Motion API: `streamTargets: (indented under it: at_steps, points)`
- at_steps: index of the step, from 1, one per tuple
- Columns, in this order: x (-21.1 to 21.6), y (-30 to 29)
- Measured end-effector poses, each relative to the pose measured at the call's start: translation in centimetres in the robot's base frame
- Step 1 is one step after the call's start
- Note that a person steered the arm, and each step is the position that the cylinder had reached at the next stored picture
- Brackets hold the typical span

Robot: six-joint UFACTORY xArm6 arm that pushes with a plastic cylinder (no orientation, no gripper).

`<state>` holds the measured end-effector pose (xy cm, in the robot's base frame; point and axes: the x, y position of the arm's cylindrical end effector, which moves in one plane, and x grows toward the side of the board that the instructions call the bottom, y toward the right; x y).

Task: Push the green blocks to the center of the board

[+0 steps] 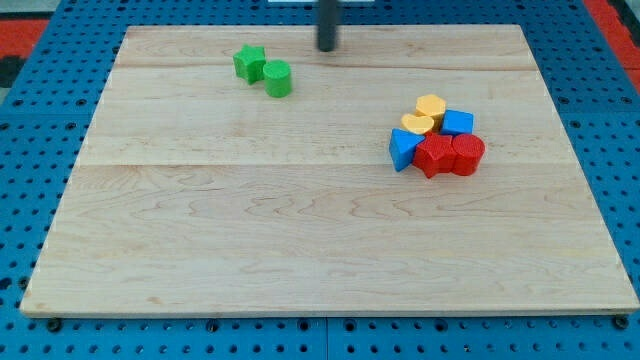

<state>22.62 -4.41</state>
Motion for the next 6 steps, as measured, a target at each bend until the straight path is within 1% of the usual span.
streamTargets:
  at_steps: [1, 2, 3, 4, 5, 6]
  points:
    - [0.8, -7.2]
    - [5.4, -3.1]
    - [8.8, 0.4]
    - [9.7, 0.7]
    - [8.8, -4.3]
    - [11.9, -4.3]
